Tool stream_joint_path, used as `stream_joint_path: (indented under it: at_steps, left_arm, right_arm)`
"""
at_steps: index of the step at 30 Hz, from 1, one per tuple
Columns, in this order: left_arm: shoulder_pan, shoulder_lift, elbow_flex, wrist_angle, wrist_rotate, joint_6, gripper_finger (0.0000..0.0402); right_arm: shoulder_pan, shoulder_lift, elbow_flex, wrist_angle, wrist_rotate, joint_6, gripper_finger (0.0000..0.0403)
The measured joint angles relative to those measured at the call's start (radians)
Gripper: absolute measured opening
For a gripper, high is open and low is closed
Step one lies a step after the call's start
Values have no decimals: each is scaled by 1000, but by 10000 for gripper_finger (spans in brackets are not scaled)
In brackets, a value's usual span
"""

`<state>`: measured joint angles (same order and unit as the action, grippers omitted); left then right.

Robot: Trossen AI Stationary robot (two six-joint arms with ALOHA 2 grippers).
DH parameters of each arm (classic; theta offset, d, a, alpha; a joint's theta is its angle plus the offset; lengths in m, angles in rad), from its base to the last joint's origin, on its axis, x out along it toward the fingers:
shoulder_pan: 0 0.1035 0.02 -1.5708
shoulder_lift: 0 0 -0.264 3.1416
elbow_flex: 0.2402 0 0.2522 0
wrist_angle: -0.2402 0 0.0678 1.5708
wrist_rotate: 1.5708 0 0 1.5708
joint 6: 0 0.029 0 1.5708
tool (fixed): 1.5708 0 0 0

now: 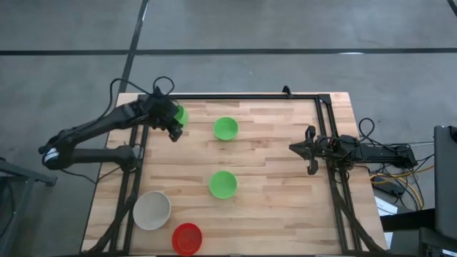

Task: Nest bowls inside each other
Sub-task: Stack the top green bowl on the white bowl

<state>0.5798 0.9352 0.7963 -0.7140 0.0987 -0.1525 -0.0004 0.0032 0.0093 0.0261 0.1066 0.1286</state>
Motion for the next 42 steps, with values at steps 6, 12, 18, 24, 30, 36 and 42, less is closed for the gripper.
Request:
stream_joint_path:
  at_steps: [6,12,18,24,30,36,42]
  left_arm:
    - [-104,-40,0,-22,-25,-27,7]
    - [-214,-66,0,-14,-36,-71,9]
    - [-332,-79,0,1,-120,-115,7]
    - [-434,-83,0,20,-173,-149,6]
    - [-540,-83,0,19,-241,-191,10]
    - [-643,-83,0,18,-311,-218,8]
    - [-746,-83,0,17,-334,-254,10]
  right_arm:
    - [0,0,0,0,0,-1,34]
    - [0,0,0,0,0,0,34]
    - [0,0,0,0,0,1,34]
    - [0,0,0,0,0,1,34]
    - [0,0,0,0,0,-1,34]
    - [0,0,0,0,0,0,34]
    - [0,0,0,0,0,1,34]
